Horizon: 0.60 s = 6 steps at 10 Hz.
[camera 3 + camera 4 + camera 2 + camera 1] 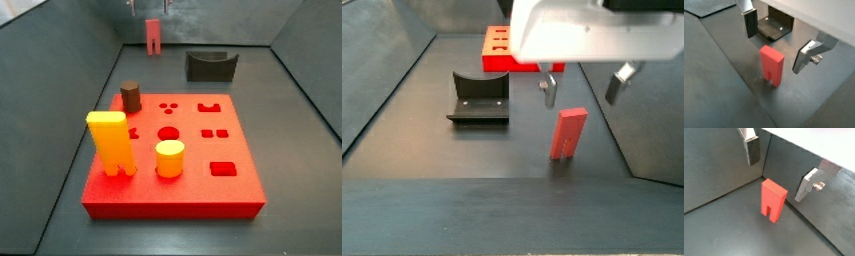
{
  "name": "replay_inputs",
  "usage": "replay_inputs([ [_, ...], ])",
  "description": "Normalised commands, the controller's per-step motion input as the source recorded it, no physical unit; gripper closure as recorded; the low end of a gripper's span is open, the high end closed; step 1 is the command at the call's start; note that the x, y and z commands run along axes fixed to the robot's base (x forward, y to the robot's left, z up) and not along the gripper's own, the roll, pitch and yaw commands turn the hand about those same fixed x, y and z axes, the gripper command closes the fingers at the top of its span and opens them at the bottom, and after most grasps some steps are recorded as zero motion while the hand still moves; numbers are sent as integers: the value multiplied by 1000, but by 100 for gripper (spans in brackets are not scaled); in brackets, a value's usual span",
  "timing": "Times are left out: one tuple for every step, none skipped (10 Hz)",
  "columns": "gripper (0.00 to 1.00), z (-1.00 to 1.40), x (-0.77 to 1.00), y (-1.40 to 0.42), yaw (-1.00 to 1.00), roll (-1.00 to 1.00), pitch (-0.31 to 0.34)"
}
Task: Pick up the double-square object. Move up. Move to above the board. Insert the double-square object.
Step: Pick up the double-square object.
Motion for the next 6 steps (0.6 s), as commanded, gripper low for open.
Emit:
replay_inputs([
  [0,0,20,-14,0,0,0],
  [0,-820,-60,-169,0,0,-219],
  [0,-897,0,-49,0,7,-180],
  [0,-920,0,0,0,0,-164],
  [0,-880,43,200,0,-53,-146],
  [0,-817,37,209,0,-107,-141],
])
